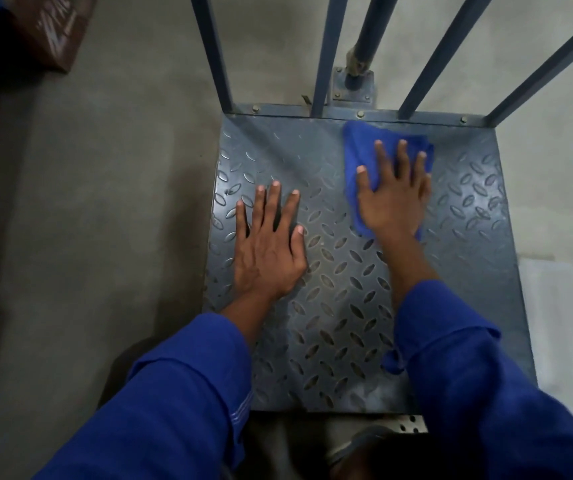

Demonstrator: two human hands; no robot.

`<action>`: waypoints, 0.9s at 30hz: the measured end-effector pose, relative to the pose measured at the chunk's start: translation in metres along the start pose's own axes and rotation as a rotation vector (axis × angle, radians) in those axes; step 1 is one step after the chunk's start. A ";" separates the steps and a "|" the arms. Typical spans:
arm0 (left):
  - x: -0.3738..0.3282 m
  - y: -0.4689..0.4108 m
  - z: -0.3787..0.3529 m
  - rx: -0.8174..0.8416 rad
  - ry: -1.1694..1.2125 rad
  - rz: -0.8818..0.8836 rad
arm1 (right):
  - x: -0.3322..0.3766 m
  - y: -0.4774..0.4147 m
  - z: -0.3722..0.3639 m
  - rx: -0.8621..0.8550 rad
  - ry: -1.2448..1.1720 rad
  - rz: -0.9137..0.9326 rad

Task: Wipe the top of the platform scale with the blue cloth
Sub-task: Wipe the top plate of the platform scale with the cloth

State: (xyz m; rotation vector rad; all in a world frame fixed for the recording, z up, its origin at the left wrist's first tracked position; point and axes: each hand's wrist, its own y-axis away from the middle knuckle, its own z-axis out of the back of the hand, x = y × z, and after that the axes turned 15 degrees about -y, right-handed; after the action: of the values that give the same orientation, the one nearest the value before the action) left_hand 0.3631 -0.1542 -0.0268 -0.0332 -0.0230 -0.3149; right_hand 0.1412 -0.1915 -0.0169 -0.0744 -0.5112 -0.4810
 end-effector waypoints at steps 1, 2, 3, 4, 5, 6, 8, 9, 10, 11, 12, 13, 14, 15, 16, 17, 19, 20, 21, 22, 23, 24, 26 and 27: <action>0.000 0.000 0.000 0.000 0.005 0.004 | 0.012 0.006 -0.005 0.060 0.036 0.099; 0.000 0.000 0.000 -0.001 0.009 0.009 | 0.020 0.008 -0.009 0.137 0.041 0.257; -0.001 0.001 0.000 -0.004 0.011 0.012 | 0.022 0.006 -0.010 0.219 0.032 0.425; -0.001 0.001 0.000 -0.008 0.012 0.011 | 0.018 -0.003 -0.009 0.272 0.023 0.563; -0.001 0.001 -0.001 -0.009 0.013 0.009 | 0.013 -0.016 -0.007 0.277 0.014 0.645; -0.001 0.001 -0.001 -0.008 0.015 0.006 | 0.007 -0.031 -0.004 0.232 0.006 0.638; 0.000 0.001 -0.001 0.002 0.011 -0.001 | 0.000 -0.048 0.001 0.110 -0.057 0.359; -0.001 0.000 -0.002 0.006 0.006 -0.001 | 0.006 -0.048 -0.002 0.076 -0.072 0.224; -0.001 0.000 -0.003 0.010 0.001 0.001 | 0.017 -0.043 -0.007 0.078 -0.050 0.191; -0.001 0.000 -0.003 0.013 0.002 0.005 | 0.029 -0.034 -0.013 0.112 -0.010 0.267; -0.001 -0.001 -0.003 0.015 0.005 0.008 | 0.038 -0.025 -0.017 0.179 0.015 0.408; -0.001 0.000 -0.003 0.014 0.007 0.009 | 0.043 -0.020 -0.021 0.252 0.011 0.552; -0.001 0.000 -0.003 0.010 0.008 0.010 | 0.046 -0.019 -0.022 0.306 -0.004 0.640; -0.001 0.000 -0.003 0.004 0.011 0.011 | 0.049 -0.023 -0.021 0.332 -0.027 0.658; -0.001 0.000 -0.002 0.000 0.016 0.010 | 0.052 -0.027 -0.021 0.341 -0.049 0.627; -0.002 0.000 -0.001 -0.004 0.020 0.009 | 0.056 -0.030 -0.021 0.339 -0.063 0.570; -0.003 0.001 0.001 -0.008 0.015 0.009 | 0.067 -0.035 -0.025 0.360 -0.063 0.515; -0.003 0.001 0.001 -0.003 0.012 0.010 | 0.074 -0.038 -0.027 0.398 -0.073 0.524; -0.003 0.000 0.002 0.005 0.008 0.011 | 0.081 -0.042 -0.029 0.440 -0.087 0.547; -0.003 0.000 0.002 0.015 0.003 0.013 | 0.087 -0.045 -0.030 0.478 -0.094 0.574; -0.003 0.000 0.002 0.024 -0.005 0.016 | 0.093 -0.047 -0.032 0.509 -0.094 0.591; -0.003 0.000 0.002 0.033 -0.012 0.019 | 0.097 -0.049 -0.034 0.533 -0.091 0.595; -0.003 0.000 0.003 0.040 -0.018 0.022 | 0.099 -0.052 -0.035 0.551 -0.087 0.601; -0.003 0.000 0.003 0.040 -0.012 0.019 | 0.097 -0.050 -0.033 0.548 -0.092 0.619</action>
State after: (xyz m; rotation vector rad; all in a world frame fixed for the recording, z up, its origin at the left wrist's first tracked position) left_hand 0.3603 -0.1531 -0.0240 0.0039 -0.0412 -0.2952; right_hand 0.2073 -0.2827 -0.0010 0.2678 -0.6618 0.2768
